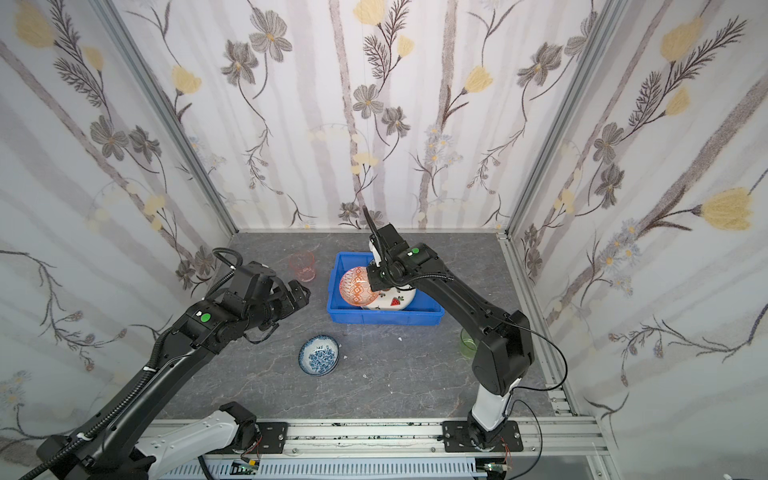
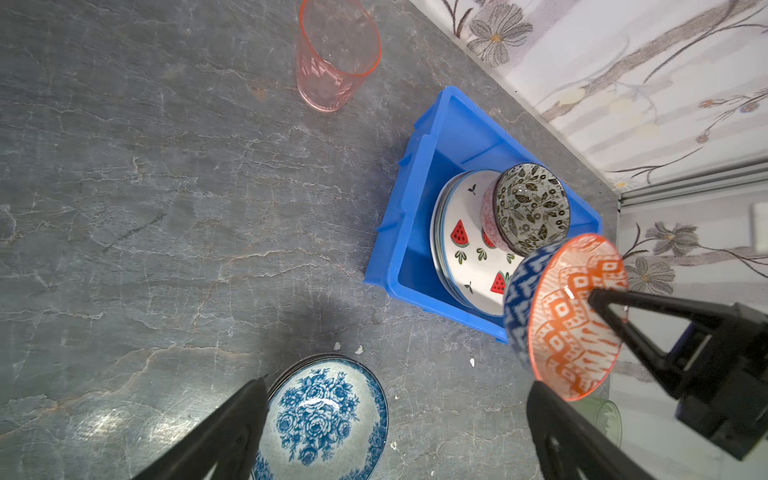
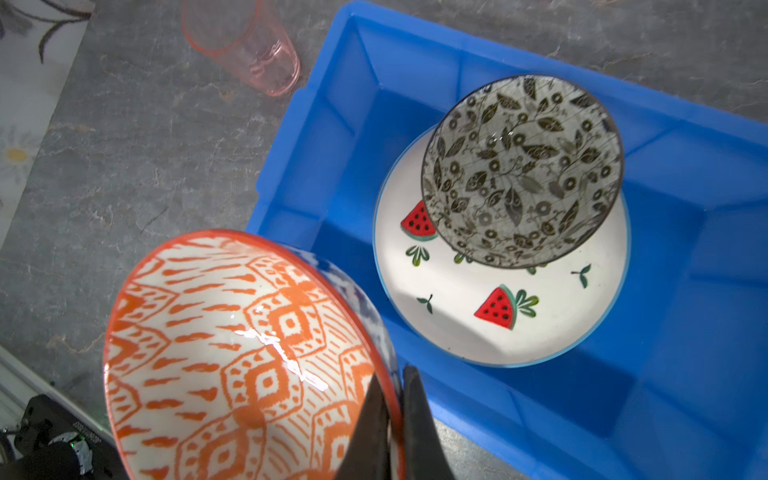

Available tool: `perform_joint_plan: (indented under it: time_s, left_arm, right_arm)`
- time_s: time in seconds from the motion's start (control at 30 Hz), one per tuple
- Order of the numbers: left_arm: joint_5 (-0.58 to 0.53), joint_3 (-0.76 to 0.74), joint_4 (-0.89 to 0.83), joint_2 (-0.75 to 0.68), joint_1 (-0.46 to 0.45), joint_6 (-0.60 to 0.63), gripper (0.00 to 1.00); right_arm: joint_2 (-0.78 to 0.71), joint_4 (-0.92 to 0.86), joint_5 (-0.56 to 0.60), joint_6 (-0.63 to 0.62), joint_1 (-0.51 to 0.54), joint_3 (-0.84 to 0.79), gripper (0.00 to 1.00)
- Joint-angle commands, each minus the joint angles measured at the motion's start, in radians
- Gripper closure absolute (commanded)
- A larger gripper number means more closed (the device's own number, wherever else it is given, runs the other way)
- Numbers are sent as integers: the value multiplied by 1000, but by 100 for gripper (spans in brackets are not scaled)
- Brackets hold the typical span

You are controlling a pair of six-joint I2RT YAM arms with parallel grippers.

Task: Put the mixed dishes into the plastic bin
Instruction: 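Carry the orange bowl over the bin with the right gripper while the left releases, then lower the orange bowl onto the leaf-patterned bowls in the bin with the right gripper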

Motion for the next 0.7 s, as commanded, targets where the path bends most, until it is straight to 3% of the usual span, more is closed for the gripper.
perform_joint_plan:
  time_s: [0.0, 0.3, 0.67]
  left_arm:
    - [8, -10, 17, -1, 13, 27, 0]
    - [42, -21, 39, 27, 76, 80, 0]
    - [97, -67, 85, 53, 126, 109, 0]
  right_arm:
    - [46, 8, 48, -17, -32, 69, 100]
    - [202, 10, 122, -25, -121, 222, 100]
    - [320, 24, 161, -35, -160, 285, 100]
